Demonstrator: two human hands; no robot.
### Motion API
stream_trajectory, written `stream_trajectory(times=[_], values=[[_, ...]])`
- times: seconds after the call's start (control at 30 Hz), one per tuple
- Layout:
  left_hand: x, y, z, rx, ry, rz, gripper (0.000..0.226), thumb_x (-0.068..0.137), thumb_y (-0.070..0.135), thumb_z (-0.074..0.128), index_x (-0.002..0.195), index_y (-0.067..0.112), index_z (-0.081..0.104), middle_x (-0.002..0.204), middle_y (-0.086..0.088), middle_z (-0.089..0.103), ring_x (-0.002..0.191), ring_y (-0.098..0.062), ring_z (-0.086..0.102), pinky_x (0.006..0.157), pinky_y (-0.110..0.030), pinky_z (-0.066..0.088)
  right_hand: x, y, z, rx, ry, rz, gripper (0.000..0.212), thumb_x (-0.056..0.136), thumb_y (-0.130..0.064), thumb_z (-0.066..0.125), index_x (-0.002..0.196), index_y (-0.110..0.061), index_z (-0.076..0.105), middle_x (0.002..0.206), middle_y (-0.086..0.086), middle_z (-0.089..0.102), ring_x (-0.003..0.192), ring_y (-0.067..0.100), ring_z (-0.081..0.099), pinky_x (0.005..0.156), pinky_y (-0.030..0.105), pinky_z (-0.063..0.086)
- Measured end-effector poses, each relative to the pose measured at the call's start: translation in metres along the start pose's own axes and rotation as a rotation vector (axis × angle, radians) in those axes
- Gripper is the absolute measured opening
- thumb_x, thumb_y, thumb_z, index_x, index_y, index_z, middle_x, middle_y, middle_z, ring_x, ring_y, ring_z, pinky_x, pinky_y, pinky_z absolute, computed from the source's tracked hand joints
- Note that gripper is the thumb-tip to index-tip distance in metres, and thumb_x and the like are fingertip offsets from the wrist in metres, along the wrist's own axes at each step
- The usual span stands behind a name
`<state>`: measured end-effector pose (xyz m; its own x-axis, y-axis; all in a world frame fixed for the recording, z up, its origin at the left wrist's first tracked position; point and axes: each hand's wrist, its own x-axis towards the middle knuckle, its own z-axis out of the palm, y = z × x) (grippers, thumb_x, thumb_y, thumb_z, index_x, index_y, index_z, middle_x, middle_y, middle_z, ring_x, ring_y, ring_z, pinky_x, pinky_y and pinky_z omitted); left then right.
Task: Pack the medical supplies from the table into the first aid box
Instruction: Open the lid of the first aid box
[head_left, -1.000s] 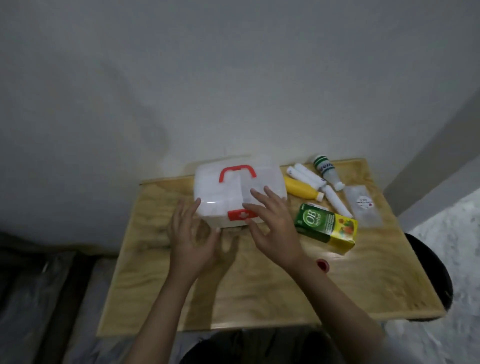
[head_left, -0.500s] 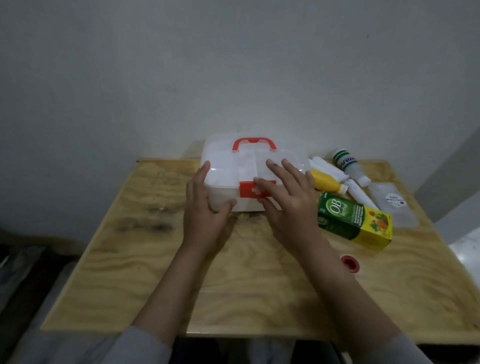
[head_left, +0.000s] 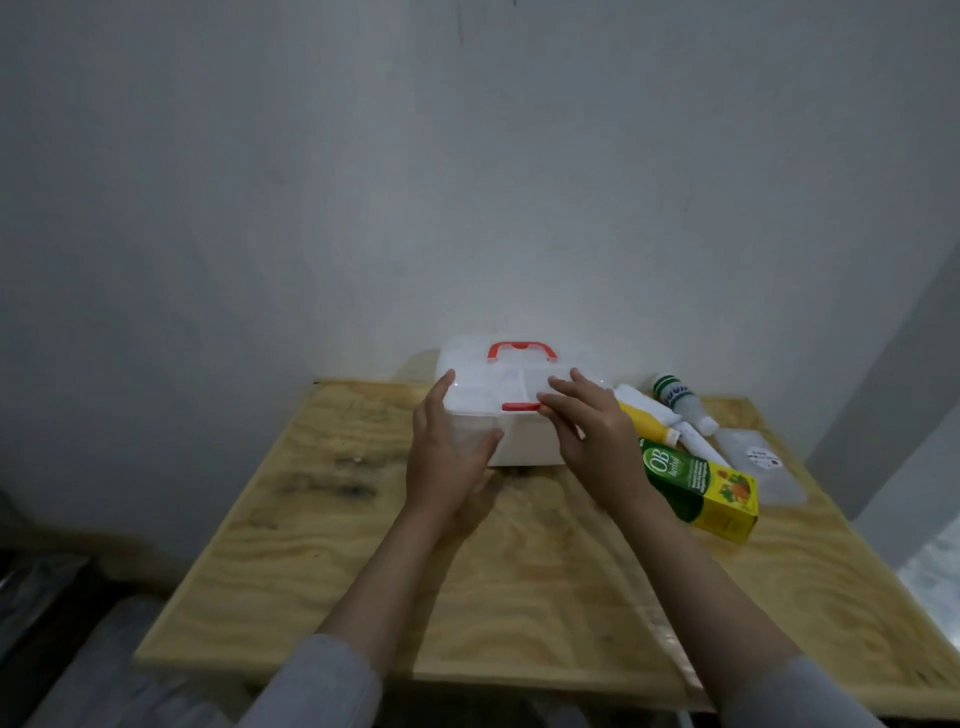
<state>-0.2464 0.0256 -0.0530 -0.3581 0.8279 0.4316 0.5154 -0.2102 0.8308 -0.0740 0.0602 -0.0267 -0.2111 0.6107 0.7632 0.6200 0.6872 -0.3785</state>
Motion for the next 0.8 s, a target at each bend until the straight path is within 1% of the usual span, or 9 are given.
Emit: stream_trajectory(times=[0.13, 0.2, 0.3, 0.37, 0.47, 0.57, 0.63, 0.73, 0.8], values=[[0.000, 0.012, 0.006, 0.000, 0.024, -0.031, 0.088, 0.075, 0.050, 0.070, 0.140, 0.050, 0.011, 0.147, -0.002, 0.034, 0.125, -0.021, 0.044, 0.080, -0.027, 0.047, 0.010, -0.004, 0.000, 0.077, 0.070, 0.047, 0.017, 0.082, -0.014, 0.064, 0.094, -0.008, 0.074, 0.101, 0.014, 0.072, 0.112, 0.032, 0.061, 0.088, 0.056, 0.051], [0.000, 0.016, 0.008, 0.002, 0.034, -0.043, 0.093, 0.076, 0.052, 0.068, 0.142, 0.053, 0.002, 0.146, -0.004, 0.034, 0.123, -0.022, 0.046, 0.080, -0.029, 0.049, 0.021, -0.007, -0.002, 0.093, 0.109, 0.035, 0.015, 0.081, -0.012, 0.066, 0.093, -0.008, 0.074, 0.098, 0.013, 0.072, 0.110, 0.031, 0.062, 0.086, 0.053, 0.052], [0.003, 0.021, 0.009, 0.026, 0.056, -0.069, 0.099, 0.078, 0.049, 0.068, 0.142, 0.053, -0.008, 0.146, -0.006, 0.034, 0.121, -0.024, 0.049, 0.076, -0.028, 0.048, 0.045, -0.009, -0.007, 0.107, 0.139, 0.017, 0.012, 0.080, -0.008, 0.069, 0.091, -0.008, 0.074, 0.093, 0.012, 0.072, 0.106, 0.030, 0.063, 0.087, 0.049, 0.052], [0.006, 0.023, 0.010, 0.025, 0.058, -0.102, 0.102, 0.078, 0.047, 0.069, 0.142, 0.052, -0.010, 0.149, -0.005, 0.031, 0.122, -0.025, 0.048, 0.076, -0.027, 0.047, 0.063, -0.009, -0.009, 0.110, 0.178, -0.001, 0.011, 0.080, -0.009, 0.069, 0.090, -0.008, 0.074, 0.089, 0.011, 0.072, 0.103, 0.030, 0.064, 0.087, 0.041, 0.052], [0.009, 0.021, 0.011, 0.027, 0.055, -0.112, 0.103, 0.077, 0.047, 0.070, 0.143, 0.050, -0.008, 0.152, -0.002, 0.027, 0.126, -0.024, 0.043, 0.080, -0.028, 0.046, 0.097, -0.007, -0.010, 0.111, 0.199, 0.006, 0.011, 0.081, -0.011, 0.068, 0.090, -0.010, 0.075, 0.087, 0.010, 0.071, 0.100, 0.028, 0.062, 0.086, 0.025, 0.045], [0.012, 0.019, 0.010, 0.017, 0.051, -0.107, 0.101, 0.076, 0.047, 0.070, 0.141, 0.054, -0.007, 0.150, 0.000, 0.028, 0.127, -0.022, 0.042, 0.086, -0.037, 0.051, 0.132, -0.001, -0.007, 0.073, 0.182, 0.056, 0.013, 0.083, -0.017, 0.067, 0.092, -0.013, 0.075, 0.087, 0.009, 0.068, 0.093, 0.027, 0.057, 0.077, 0.015, 0.037], [0.013, 0.019, 0.010, 0.008, 0.047, -0.109, 0.100, 0.076, 0.046, 0.071, 0.140, 0.054, -0.005, 0.149, 0.001, 0.030, 0.126, -0.019, 0.042, 0.084, -0.034, 0.051, 0.151, 0.006, -0.002, 0.029, 0.169, 0.098, 0.015, 0.083, -0.022, 0.067, 0.094, -0.015, 0.075, 0.087, 0.009, 0.065, 0.091, 0.026, 0.054, 0.071, 0.020, 0.037], [0.013, 0.019, 0.009, -0.004, 0.039, -0.110, 0.098, 0.076, 0.045, 0.071, 0.141, 0.054, -0.003, 0.147, 0.002, 0.031, 0.124, -0.016, 0.041, 0.081, -0.031, 0.050, 0.167, 0.017, 0.008, -0.017, 0.113, 0.142, 0.017, 0.084, -0.026, 0.066, 0.098, -0.020, 0.074, 0.093, 0.007, 0.064, 0.094, 0.026, 0.054, 0.074, 0.034, 0.047], [0.013, 0.018, 0.008, -0.011, 0.036, -0.107, 0.098, 0.076, 0.045, 0.071, 0.140, 0.055, -0.001, 0.146, 0.003, 0.032, 0.125, -0.015, 0.040, 0.081, -0.029, 0.049, 0.171, 0.022, 0.013, -0.048, 0.077, 0.147, 0.018, 0.085, -0.024, 0.064, 0.101, -0.021, 0.073, 0.097, 0.006, 0.065, 0.096, 0.026, 0.054, 0.077, 0.039, 0.049]])
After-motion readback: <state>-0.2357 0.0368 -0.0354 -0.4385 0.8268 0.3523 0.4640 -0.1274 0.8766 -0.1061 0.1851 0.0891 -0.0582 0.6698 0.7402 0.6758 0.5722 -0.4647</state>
